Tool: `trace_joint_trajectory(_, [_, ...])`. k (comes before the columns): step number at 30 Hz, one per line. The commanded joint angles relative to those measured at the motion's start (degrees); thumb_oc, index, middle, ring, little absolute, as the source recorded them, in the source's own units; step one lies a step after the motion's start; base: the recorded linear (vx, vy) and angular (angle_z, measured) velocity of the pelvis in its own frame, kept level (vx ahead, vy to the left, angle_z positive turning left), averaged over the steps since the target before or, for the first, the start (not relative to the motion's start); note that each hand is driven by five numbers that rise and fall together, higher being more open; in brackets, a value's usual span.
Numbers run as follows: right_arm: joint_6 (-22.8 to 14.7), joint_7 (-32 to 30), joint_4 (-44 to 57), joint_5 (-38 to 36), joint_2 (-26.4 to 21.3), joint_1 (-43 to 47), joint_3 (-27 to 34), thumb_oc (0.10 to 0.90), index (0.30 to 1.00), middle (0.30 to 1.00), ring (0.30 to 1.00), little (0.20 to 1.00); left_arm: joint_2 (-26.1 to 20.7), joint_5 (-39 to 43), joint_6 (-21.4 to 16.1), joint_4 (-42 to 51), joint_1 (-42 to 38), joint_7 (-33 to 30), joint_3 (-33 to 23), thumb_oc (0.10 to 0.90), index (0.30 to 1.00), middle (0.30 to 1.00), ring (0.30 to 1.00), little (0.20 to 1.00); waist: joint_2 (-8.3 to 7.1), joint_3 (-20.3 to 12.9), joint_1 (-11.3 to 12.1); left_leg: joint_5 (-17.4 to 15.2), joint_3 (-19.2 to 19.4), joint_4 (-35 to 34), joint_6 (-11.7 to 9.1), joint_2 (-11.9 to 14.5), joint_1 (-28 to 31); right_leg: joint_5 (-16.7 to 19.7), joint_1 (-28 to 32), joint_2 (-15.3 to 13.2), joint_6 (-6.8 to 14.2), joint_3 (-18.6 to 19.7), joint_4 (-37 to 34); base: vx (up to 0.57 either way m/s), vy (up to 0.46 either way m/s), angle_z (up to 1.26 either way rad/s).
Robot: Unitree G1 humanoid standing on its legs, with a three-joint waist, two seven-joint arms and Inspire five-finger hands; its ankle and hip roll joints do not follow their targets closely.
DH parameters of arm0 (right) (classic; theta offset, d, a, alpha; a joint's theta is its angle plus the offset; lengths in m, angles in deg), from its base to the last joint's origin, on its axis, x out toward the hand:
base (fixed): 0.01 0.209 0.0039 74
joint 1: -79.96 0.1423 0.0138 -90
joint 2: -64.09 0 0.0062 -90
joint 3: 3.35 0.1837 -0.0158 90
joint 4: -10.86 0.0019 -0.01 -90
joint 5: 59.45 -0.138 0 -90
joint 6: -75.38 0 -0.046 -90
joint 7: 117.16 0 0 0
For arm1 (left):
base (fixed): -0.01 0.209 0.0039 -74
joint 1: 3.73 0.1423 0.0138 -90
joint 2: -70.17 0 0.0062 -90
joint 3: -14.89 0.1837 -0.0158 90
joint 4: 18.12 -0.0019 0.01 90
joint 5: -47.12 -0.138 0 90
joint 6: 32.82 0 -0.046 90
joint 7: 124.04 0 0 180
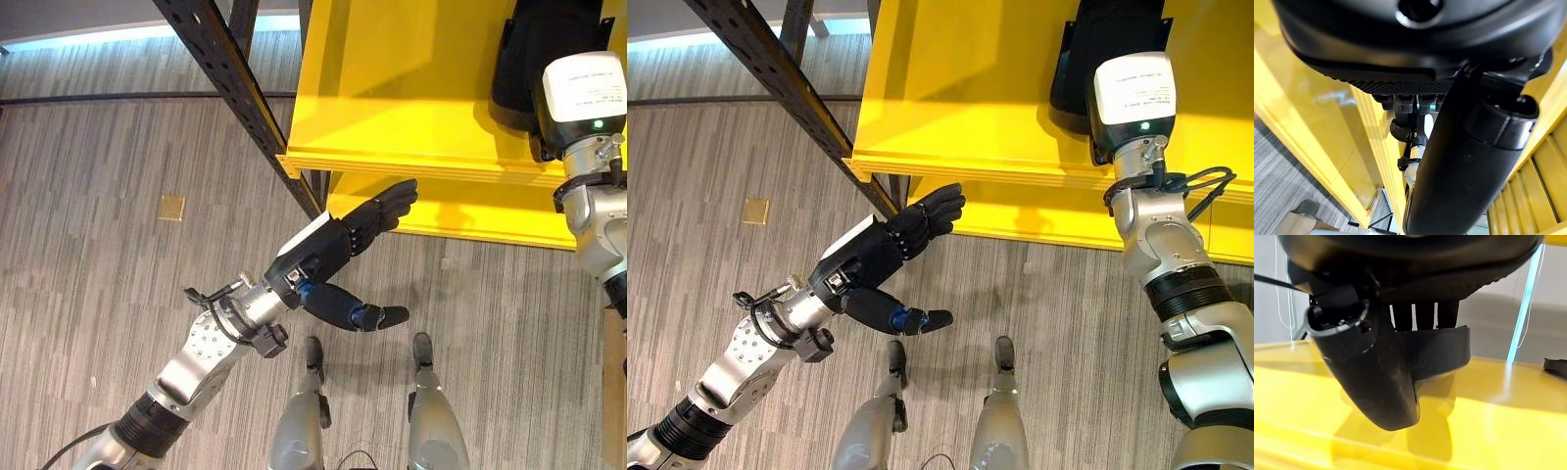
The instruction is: Move parts from the plastic box to the shelf.
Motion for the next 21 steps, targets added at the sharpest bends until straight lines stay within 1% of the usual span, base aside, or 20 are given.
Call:
trace_joint_trajectory(1, [1.72,-4.69,2.47,-1.71,-6.18,12.18,-3.21,0.4,0.3,0.3,0.3,0.3,-0.62,2.35,-4.9,7.99,-1.1,2.81,-2.53,0.9,1.0,1.0,1.0,1.0,-2.36,-1.9,0.37,-7.73,0.63,4.25,-1.34,5.39,3.39,-8.38,-5.09,-0.26,-3.09,0.78,10.18,-0.05,-0.085,-0.01])
trace_joint_trajectory(4, [2.19,-5.14,1.4,-2.97,-6.73,12.71,-3.47,0.4,0.3,0.3,0.3,0.3,-1.05,3.29,-4.72,8.05,-0.9,4.74,-2.44,0.9,1.0,1.0,1.0,1.0,-2.52,-1.76,0.47,-7.62,0.61,4.28,-1.41,5.67,3.1,-8.73,-5.8,0.08,-3.33,0.63,11.01,-0.06,-0.096,0.01])
trace_joint_trajectory(7, [1.14,-5.4,1.39,-3.58,-7.05,12.08,-3.02,0.4,0.3,0.3,0.3,0.3,-1.24,3.71,-4.13,8.47,-0.57,5.43,-2.41,0.9,1.0,1.0,1.0,1.0,-2.68,-1.98,0.65,-7.87,0.69,4.8,-1.42,5.97,3.27,-9.68,-6.17,0.51,-3.8,0.06,12.63,-0.06,-0.168,0.02])
trace_joint_trajectory(10, [0.73,-4.84,2.27,-4.55,-7.23,11.28,-2.72,0.4,0.3,0.3,0.3,0.3,-1.24,2.82,-4.36,8.58,0.57,5.4,-2.75,0.9,1.0,1.0,1.0,1.0,-2.92,-2.71,0.62,-7.69,1.01,4.74,-1.84,7.09,4.41,-10.74,-6.14,1.05,-4.49,-0.3,14.15,-0.02,-0.167,0.04])
trace_joint_trajectory(11, [0.2,-4.35,2.94,-5.17,-7.51,10.01,-2.2,0.4,0.3,0.3,0.3,0.3,-1.09,2.71,-4.71,8.54,1.24,5.55,-3.06,0.9,1.0,1.0,1.0,1.0,-3.09,-3.46,0.18,-6.75,2.09,4.25,-2.3,8.34,5.53,-11.48,-5.72,1.6,-5.1,-0.84,14.77,0.01,-0.116,0.01])
trace_joint_trajectory(12, [0.26,-4.22,3.11,-5.22,-7.55,9.7,-1.99,0.4,0.3,0.3,0.3,0.3,-1.06,2.65,-4.75,8.51,1.32,5.7,-3.05,0.9,1.0,1.0,1.0,1.0,-3.1,-3.55,0.13,-6.46,2.27,4.1,-2.4,8.52,5.73,-11.58,-5.59,1.71,-5.2,-0.97,14.83,0.0,-0.19,0.01])
trace_joint_trajectory(13, [0.46,-3.62,4.01,-5.02,-7.88,8.4,-1.09,0.4,0.3,0.3,0.3,0.3,-0.8,2.64,-4.93,8.41,1.43,6.51,-3.14,0.9,1.0,1.0,1.0,1.0,-3.13,-3.93,-0.43,-4.63,3.73,4.12,-2.83,9.51,6.04,-11.93,-4.9,2.06,-5.58,-1.57,14.89,-0.03,-0.228,0.02])
trace_joint_trajectory(14, [1.81,-2.46,5.54,-4.6,-8.98,6.17,0.64,0.4,0.3,0.3,0.3,0.3,-0.35,3.53,-4.57,8.38,0.92,8.65,-2.88,0.9,1.0,1.0,1.0,1.0,-2.94,-4.17,-1.58,-2.43,6.56,4.99,-3.31,10.47,5.94,-12.13,-3.62,2.42,-6.21,-2.84,14.48,-0.05,-0.257,0.16])
trace_joint_trajectory(15, [2.37,-2.18,6.02,-4.53,-9.36,5.31,1.32,0.4,0.3,0.3,0.3,0.3,-0.17,3.88,-4.28,8.41,0.6,9.32,-2.77,0.9,1.0,1.0,1.0,1.0,-2.83,-4.2,-2.04,-2.87,7.53,5.49,-3.21,10.06,5.94,-12.1,-3.27,2.51,-6.38,-3.19,14.27,-0.06,-0.244,0.48])
trace_joint_trajectory(16, [2.6,-2.19,6.9,-4.12,-9.86,2.68,3.44,0.4,0.3,0.3,0.3,0.3,0.11,4.45,-3.98,8.55,0.0,9.98,-2.59,0.9,1.0,1.0,1.0,1.0,-2.65,-4.35,-2.87,-5.71,9.19,6.85,-2.17,7.63,5.7,-11.89,-2.28,2.6,-6.53,-3.86,13.48,0.01,-0.135,0.92])
trace_joint_trajectory(17, [1.83,-2.6,7.1,-3.31,-9.76,0.53,4.99,0.4,0.3,0.3,0.3,0.3,-0.12,4.87,-4.14,8.6,0.11,9.9,-2.44,0.9,1.0,1.0,1.0,1.0,-2.57,-4.43,-2.95,-8.42,9.26,7.58,-0.85,4.48,5.47,-11.91,-1.25,2.7,-6.22,-4.14,12.86,0.04,-0.111,1.02])
trace_joint_trajectory(20, [2.62,-1.62,8.3,-0.95,-7.88,-1.68,6.7,0.4,0.3,0.3,0.3,0.3,-0.72,5.05,-3.87,9.18,0.17,9.61,-2.01,0.9,1.0,1.0,1.0,1.0,-2.95,-5.08,-2.01,-10.75,8.3,7.93,2.25,-1.84,4.22,-10.03,0.64,3.91,-5.49,-3.68,9.1,0.06,-0.072,0.6])
trace_joint_trajectory(21, [3.53,-1.46,8.25,-0.33,-6.3,-1.83,6.56,0.4,0.3,0.3,0.3,0.3,-0.83,4.56,-3.58,9.26,-0.09,8.82,-1.34,0.9,1.0,1.0,1.0,1.0,-3.36,-5.09,-1.38,-11.35,7.74,7.44,3.79,-5.47,3.62,-8.53,1.48,4.78,-4.99,-3.38,6.84,0.07,-0.077,0.07])
